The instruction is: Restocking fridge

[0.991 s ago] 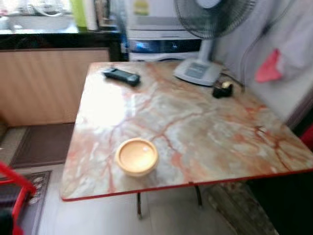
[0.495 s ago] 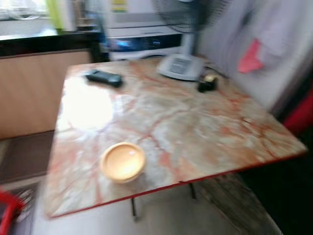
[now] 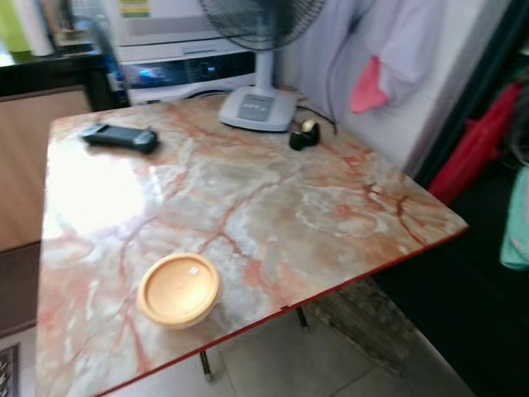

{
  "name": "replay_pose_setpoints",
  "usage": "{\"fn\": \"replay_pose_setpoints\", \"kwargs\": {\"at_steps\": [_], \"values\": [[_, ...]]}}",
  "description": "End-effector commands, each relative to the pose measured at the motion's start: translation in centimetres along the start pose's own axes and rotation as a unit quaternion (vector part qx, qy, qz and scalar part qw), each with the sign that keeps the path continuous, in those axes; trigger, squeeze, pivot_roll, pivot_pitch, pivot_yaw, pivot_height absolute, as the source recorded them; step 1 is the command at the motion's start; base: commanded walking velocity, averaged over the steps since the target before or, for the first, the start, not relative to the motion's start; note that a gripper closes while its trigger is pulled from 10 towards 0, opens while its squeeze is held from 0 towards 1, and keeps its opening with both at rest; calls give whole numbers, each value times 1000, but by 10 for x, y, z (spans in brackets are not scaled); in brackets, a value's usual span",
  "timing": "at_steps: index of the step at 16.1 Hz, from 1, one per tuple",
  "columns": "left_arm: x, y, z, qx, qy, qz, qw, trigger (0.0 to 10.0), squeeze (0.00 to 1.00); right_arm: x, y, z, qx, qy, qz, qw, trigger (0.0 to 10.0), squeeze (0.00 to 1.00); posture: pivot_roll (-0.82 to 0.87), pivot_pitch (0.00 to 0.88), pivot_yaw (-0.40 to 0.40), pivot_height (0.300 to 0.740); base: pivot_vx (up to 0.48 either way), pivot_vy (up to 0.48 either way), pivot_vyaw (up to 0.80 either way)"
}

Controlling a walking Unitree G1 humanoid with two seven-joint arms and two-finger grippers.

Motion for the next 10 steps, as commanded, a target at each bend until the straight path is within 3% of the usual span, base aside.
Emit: {"fn": "replay_pose_setpoints", "kwargs": {"at_steps": [1, 10], "values": [[1, -6, 2, 1, 6, 10, 1000, 10000, 0, 0, 1, -2, 4, -1, 1, 1000, 10000, 0, 154, 0, -61, 740, 0, 0, -800], [0, -2, -3, -26, 0, 6, 1000, 10000, 0, 0, 1, 0, 23, 6, 8, 1000, 10000, 0, 156, 0, -58, 740, 0, 0, -800]]}}
Point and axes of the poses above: a point about 5 cm out from each wrist's last joint towards the gripper, its own x axis pointing back from the gripper into the wrist, its own y axis along the axis of the wrist's last joint, z = x × y, the point moved 4 cm from there along -x, pointing out of the wrist towards the gripper, and after that the axes turned 8 degrees about x, right-handed, at the moved point
